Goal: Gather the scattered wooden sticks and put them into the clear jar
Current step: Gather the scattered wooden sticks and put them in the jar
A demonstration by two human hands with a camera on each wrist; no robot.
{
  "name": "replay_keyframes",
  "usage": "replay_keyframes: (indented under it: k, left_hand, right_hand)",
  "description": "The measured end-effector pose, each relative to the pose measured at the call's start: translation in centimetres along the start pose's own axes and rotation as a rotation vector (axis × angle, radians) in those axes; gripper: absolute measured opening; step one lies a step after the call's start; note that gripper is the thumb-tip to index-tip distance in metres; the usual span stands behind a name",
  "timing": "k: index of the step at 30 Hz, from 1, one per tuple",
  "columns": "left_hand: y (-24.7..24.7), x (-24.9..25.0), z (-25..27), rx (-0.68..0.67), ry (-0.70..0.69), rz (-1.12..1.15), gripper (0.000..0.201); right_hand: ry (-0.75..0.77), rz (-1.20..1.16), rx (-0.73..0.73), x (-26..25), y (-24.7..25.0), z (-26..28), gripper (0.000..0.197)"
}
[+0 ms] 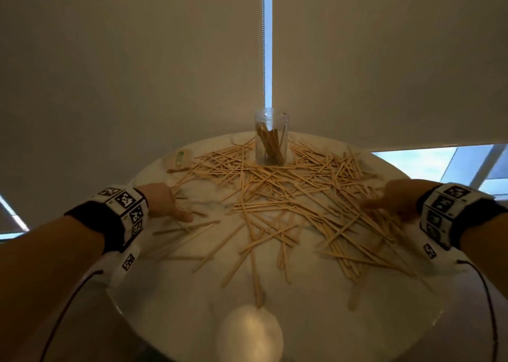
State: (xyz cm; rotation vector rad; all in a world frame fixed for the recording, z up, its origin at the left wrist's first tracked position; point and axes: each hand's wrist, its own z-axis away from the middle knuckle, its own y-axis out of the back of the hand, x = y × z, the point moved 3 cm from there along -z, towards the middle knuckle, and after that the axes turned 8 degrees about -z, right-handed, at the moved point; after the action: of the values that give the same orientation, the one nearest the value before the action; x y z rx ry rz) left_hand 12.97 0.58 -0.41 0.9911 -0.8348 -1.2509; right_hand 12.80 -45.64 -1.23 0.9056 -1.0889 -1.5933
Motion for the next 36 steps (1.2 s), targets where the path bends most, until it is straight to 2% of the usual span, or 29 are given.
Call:
replay_keyframes:
  k: [2, 4, 7, 10, 12, 14, 16, 18, 20, 22, 25, 27, 31, 36]
  left_hand:
    - [-1.4, -0.1, 0.9, -0.042, 0.014, -0.017, 0.074]
    - [-2.5, 0.6, 1.3, -0.009, -0.005, -0.044, 0.075]
    - [-3.2, 3.0, 1.7, 0.107, -0.078, 0.008, 0.057]
    - [-3.7, 6.2, 1.6, 0.125, -0.193, 0.128, 0.045]
    - [-3.7, 7.9, 1.9, 0.128, -0.249, 0.191, 0.046]
    - [-3.6, 8.8, 2.4, 0.144, -0.257, 0.227, 0.058]
    - [-3.7, 8.7, 3.0, 0.165, -0.202, 0.182, 0.082]
    - [-4.6, 8.5, 3.5, 0.120, -0.141, 0.047, 0.105]
    - [-5.8, 8.6, 4.0, 0.074, -0.101, -0.086, 0.116]
    - [-6.3, 9.1, 4.1, 0.091, -0.107, -0.116, 0.108]
    - [-5.3, 9.4, 3.1, 0.170, -0.164, -0.046, 0.066]
    - [-4.7, 9.0, 2.5, 0.214, -0.161, 0.005, 0.046]
    - [-4.8, 9.0, 2.2, 0.191, -0.152, 0.030, 0.053]
    - [-4.3, 10.3, 2.1, 0.211, -0.154, -0.033, 0.030]
  right_hand:
    - [0.073, -0.060, -0.004, -1.1, -0.9, -0.7, 0.047]
    - [0.170, -0.078, -0.012, -2.8, -1.7, -1.9, 0.044]
    - [0.251, -0.047, -0.031, -6.5, -2.4, -1.1, 0.039]
    - [0.306, -0.023, 0.020, -10.2, -2.7, 1.2, 0.037]
    - [0.327, -0.058, 0.024, -11.9, -3.0, 2.1, 0.042]
    - [0.324, -0.096, 0.012, -12.7, -3.1, 2.8, 0.056]
    - [0.329, -0.108, 0.000, -13.0, -2.9, 4.0, 0.068]
    - [0.342, -0.057, -0.015, -13.0, -2.9, 4.7, 0.070]
    - [0.347, -0.008, -0.042, -13.3, -3.1, 5.0, 0.063]
    - [0.358, -0.046, -0.061, -13.9, -3.3, 4.8, 0.050]
    - [0.338, -0.156, -0.052, -14.1, -2.9, 4.7, 0.032]
    - [0.326, -0.168, -0.015, -14.0, -2.7, 4.9, 0.034]
    - [0.295, -0.195, -0.070, -13.8, -3.1, 5.5, 0.040]
    - [0.242, -0.322, -0.097, -13.8, -3.1, 5.2, 0.016]
